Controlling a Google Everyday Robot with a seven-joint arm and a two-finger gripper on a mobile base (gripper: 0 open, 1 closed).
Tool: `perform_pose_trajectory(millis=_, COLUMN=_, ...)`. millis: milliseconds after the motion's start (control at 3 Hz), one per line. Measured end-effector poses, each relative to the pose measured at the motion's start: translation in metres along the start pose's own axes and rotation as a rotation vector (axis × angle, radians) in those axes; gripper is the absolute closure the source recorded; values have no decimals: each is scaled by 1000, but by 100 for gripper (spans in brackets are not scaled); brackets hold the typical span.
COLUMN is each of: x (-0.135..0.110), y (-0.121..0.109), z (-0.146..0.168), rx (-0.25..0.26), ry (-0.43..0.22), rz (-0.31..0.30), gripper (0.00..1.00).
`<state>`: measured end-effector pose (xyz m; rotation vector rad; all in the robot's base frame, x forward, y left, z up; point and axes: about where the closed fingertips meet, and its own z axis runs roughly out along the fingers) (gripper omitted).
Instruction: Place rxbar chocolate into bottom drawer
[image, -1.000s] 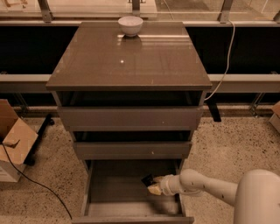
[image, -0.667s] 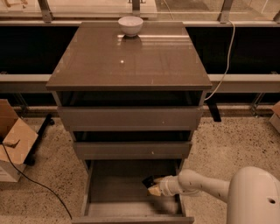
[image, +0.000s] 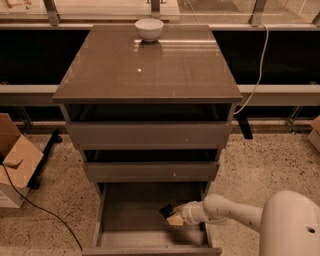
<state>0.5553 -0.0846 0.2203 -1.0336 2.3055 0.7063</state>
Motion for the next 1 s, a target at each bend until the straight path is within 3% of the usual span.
perform_pose_trajectory(millis=333, x=0, y=2, z=2, rx=-4, ry=1, rz=0, gripper=13)
perform_pose_trajectory(millis=667, x=0, y=3, z=3, rx=-6, ry=1, rz=0, gripper=0)
perform_pose_trajectory(millis=1000, x=0, y=3, z=3, rx=-6, ry=1, rz=0, gripper=0)
